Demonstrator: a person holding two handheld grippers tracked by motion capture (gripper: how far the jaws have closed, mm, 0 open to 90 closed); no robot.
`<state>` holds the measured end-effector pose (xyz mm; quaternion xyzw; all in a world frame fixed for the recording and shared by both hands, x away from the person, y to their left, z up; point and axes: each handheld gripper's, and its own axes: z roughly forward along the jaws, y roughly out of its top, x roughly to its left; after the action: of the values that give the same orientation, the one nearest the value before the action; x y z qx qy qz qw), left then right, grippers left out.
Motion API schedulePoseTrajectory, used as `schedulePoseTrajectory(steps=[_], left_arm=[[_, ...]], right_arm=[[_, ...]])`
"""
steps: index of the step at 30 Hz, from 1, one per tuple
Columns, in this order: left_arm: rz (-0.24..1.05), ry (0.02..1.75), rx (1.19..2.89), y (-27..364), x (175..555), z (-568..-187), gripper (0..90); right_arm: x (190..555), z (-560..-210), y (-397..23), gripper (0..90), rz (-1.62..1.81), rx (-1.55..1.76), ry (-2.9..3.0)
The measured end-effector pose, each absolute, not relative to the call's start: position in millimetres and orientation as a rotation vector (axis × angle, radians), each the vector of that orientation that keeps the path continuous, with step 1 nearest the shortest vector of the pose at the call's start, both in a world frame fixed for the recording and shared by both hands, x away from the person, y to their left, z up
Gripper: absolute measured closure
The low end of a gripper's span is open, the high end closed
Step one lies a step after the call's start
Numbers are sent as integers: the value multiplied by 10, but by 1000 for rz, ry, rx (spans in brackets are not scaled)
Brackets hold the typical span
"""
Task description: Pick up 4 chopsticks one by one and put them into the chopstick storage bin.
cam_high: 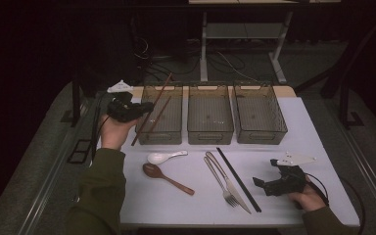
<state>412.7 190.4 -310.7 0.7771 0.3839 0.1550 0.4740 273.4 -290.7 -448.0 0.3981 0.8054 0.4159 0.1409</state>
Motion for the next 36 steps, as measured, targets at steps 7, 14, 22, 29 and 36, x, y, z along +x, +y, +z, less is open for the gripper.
schedulePoseTrajectory(steps=[7,14,22,29,36], left_arm=[[391,944,1907,1794,4380,-3088,840],[404,959,1924,1708,4612,-3163,840],[403,1009,1954,1683,4775,-3374,840],[391,1043,1981,1658,4841,-3564,840],[368,1087,2013,1639,4879,-3747,840]], right_arm=[[2733,-4477,-2908,6,1206,1147,2324],[2735,-4477,-2910,6,1209,1146,2323],[2733,-4476,-2910,6,1211,1147,2325],[2734,-4476,-2910,6,1212,1146,2325],[2733,-4475,-2911,6,1210,1138,2326]])
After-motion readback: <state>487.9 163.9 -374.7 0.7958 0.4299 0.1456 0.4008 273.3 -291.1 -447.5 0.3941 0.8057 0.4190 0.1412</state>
